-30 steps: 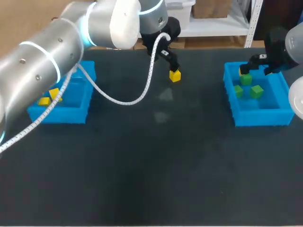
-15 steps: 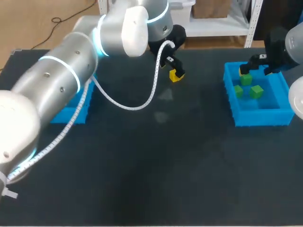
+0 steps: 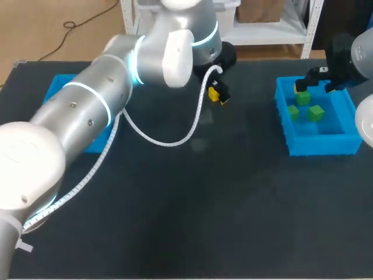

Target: Put the green cubes in the right bin and the yellow cubes in the left bin.

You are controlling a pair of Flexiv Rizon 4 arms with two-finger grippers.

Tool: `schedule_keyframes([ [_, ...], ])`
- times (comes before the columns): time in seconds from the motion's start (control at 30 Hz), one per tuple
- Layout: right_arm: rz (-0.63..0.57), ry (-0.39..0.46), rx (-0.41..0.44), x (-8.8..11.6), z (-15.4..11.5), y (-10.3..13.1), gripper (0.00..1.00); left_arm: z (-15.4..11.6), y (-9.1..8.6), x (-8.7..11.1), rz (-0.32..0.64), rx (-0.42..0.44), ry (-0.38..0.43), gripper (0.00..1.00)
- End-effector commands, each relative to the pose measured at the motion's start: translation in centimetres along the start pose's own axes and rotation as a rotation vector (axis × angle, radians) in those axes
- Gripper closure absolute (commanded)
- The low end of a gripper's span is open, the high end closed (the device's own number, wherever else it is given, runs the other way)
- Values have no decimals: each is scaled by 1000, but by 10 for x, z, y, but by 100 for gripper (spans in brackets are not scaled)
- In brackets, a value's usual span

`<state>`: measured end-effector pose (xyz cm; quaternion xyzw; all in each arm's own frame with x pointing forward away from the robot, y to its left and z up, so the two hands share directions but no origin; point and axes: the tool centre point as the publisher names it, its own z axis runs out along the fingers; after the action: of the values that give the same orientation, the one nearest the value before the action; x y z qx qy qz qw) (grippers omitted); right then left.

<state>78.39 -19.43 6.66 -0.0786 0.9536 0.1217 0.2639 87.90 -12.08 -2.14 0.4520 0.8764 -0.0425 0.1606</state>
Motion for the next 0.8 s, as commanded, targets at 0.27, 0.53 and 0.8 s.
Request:
schedule_keyframes([
  [0.27, 1, -5, 8, 2, -2, 2, 0, -21, 26, 1, -103, -94, 78, 100],
  [0.53, 1, -5, 8, 2, -2, 2, 0, -100, 84, 41, -279, -283, -9, 100],
  [0.8, 1, -5, 8, 2, -2, 2, 0, -167, 140, 129, -554, -411, 10, 100],
])
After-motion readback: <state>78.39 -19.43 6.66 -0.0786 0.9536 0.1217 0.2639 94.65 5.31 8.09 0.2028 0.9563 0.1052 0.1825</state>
